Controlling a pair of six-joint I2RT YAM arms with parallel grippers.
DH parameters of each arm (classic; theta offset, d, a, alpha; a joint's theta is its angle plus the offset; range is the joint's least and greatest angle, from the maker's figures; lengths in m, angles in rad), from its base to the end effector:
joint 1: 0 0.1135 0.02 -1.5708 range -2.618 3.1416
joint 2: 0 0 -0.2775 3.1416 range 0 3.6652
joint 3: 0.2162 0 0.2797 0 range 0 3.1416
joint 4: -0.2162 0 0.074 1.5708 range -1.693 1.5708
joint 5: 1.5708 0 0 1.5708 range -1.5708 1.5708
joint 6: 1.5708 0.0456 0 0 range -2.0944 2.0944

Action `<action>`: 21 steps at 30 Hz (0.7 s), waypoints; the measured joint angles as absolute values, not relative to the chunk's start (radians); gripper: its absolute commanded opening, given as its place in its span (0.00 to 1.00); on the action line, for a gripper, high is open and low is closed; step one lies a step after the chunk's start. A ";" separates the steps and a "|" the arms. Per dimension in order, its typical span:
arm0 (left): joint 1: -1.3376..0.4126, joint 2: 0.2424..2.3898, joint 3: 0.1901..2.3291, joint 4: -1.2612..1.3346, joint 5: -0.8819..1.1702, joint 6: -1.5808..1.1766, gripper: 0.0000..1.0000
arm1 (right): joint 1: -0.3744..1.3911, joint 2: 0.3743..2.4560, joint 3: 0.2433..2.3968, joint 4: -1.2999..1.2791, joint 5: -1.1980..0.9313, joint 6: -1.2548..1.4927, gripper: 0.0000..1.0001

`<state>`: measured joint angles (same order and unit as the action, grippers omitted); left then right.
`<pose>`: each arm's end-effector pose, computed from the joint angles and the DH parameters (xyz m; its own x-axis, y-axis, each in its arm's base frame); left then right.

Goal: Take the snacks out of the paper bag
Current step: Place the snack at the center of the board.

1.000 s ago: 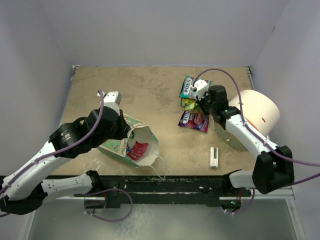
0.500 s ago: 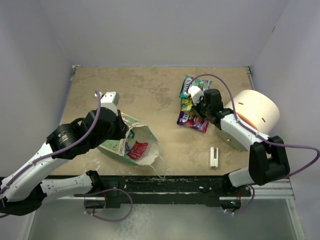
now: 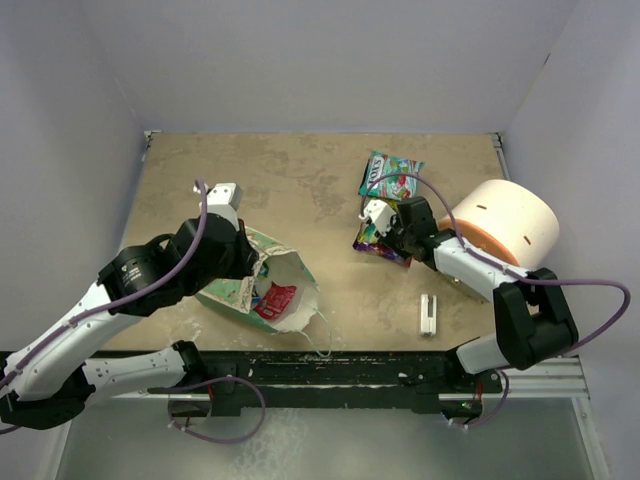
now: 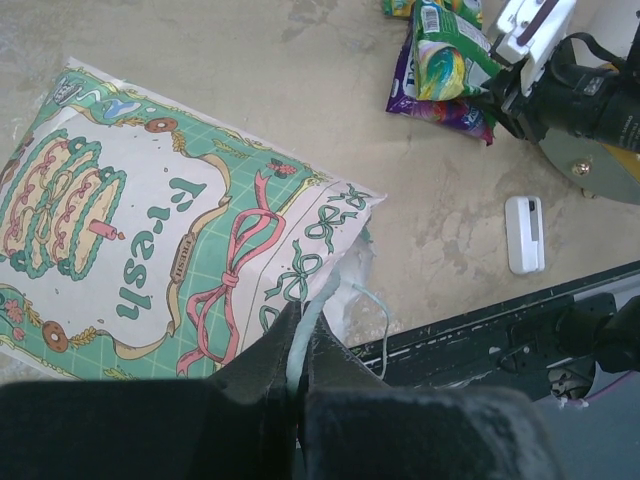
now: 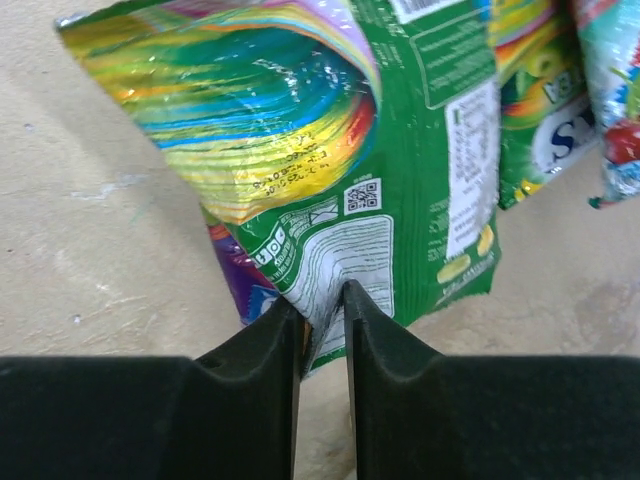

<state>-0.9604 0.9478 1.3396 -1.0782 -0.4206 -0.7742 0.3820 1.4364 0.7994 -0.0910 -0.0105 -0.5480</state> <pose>0.1168 -0.1345 0.4254 -0.6561 -0.1755 -0.7340 0.1514 0.9222 -0.3558 0.3036 0.1225 0.1947 -0.3290 -0.6936 -0.6408 -0.6460 0.6603 -0.3830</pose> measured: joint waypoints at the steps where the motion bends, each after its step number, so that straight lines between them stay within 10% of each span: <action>1: -0.960 0.950 1.340 -1.078 -0.421 -0.774 0.00 | 0.390 1.439 0.797 -0.093 -0.012 -0.550 0.27; 21: -0.960 0.952 1.340 -1.078 -0.415 -0.774 0.00 | 0.442 1.375 0.821 -0.158 -0.077 -0.542 0.66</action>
<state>-0.9604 0.9516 1.3396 -1.0779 -0.4149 -0.7742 0.4416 1.3754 0.8207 -0.1581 -0.0772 -0.5415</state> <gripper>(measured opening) 0.007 0.594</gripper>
